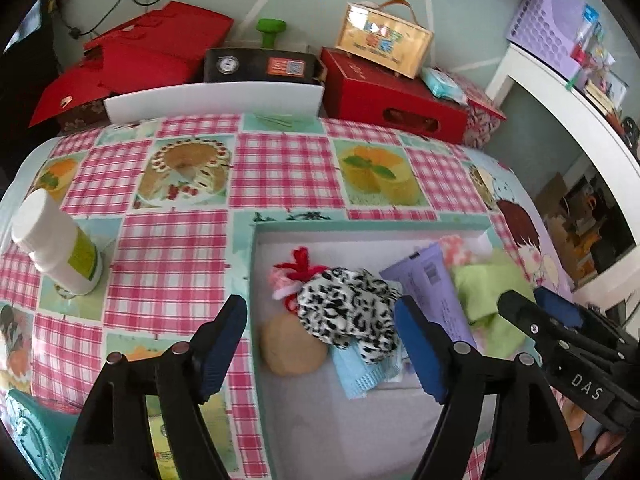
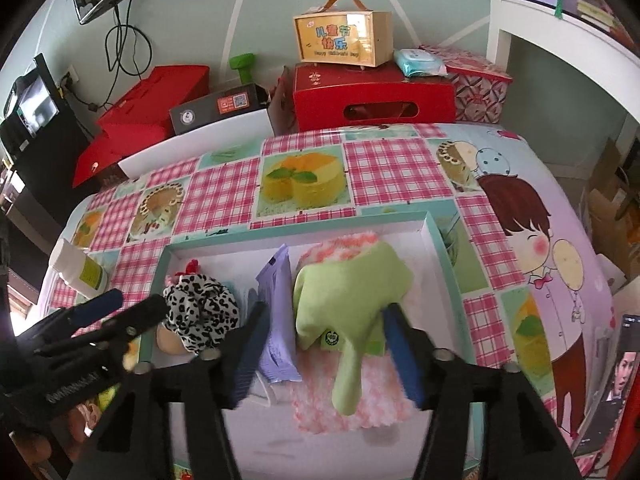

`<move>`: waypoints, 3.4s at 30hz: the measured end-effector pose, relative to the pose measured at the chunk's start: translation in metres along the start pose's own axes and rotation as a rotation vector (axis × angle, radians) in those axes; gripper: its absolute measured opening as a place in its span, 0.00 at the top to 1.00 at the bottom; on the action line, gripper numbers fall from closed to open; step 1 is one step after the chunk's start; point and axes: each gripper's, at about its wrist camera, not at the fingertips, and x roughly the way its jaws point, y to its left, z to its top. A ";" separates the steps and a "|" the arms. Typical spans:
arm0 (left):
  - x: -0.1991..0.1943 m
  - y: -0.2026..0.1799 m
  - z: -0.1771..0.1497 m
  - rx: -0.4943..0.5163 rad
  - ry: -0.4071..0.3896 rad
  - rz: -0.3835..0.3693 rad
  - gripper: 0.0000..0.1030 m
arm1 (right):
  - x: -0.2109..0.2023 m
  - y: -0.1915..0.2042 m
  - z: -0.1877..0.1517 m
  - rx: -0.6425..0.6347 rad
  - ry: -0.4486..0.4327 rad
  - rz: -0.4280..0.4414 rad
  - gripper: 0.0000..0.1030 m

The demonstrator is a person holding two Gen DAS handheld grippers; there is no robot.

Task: Organize soft objects
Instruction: 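Open the left tool to drop the scrunchie while the right tool drops the cloth into the tray, then move both open tools back toward the remaining items beside the teal box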

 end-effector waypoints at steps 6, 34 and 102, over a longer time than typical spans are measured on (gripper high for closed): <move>0.006 0.014 0.000 -0.044 0.015 0.048 0.24 | 0.005 0.002 -0.001 -0.012 0.017 -0.031 0.27; 0.007 0.040 -0.002 -0.104 0.011 0.203 0.06 | 0.014 0.001 -0.002 -0.017 0.055 -0.128 0.00; -0.129 0.109 -0.088 -0.366 -0.130 0.252 0.07 | -0.014 0.130 -0.045 -0.283 -0.027 0.204 0.00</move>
